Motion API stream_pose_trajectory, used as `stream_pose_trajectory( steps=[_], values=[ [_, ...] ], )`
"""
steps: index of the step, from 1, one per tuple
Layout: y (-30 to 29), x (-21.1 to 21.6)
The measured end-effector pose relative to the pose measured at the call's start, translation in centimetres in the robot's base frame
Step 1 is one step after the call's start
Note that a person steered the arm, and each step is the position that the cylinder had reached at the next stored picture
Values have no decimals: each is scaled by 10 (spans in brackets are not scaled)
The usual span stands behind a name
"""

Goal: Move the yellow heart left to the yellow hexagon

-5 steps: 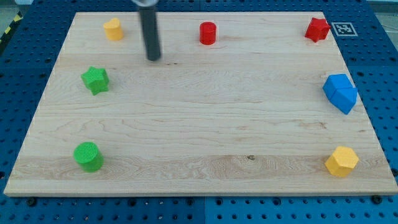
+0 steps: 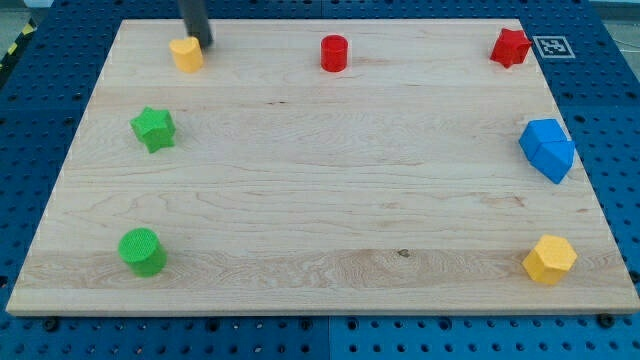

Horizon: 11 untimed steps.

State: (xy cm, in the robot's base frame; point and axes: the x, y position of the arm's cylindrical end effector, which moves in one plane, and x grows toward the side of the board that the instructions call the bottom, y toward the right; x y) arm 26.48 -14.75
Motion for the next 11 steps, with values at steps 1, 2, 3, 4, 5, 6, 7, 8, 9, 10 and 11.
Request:
stream_pose_trajectory(
  steps=[1, 2, 3, 4, 5, 6, 7, 8, 9, 10, 11],
  values=[
    [8, 4],
    [-38, -30],
    [-92, -32],
    [-73, -26],
    [3, 11],
    [50, 55],
    [30, 34],
    [-23, 8],
    [-77, 1],
    [-69, 18],
    [-8, 56]
  ],
)
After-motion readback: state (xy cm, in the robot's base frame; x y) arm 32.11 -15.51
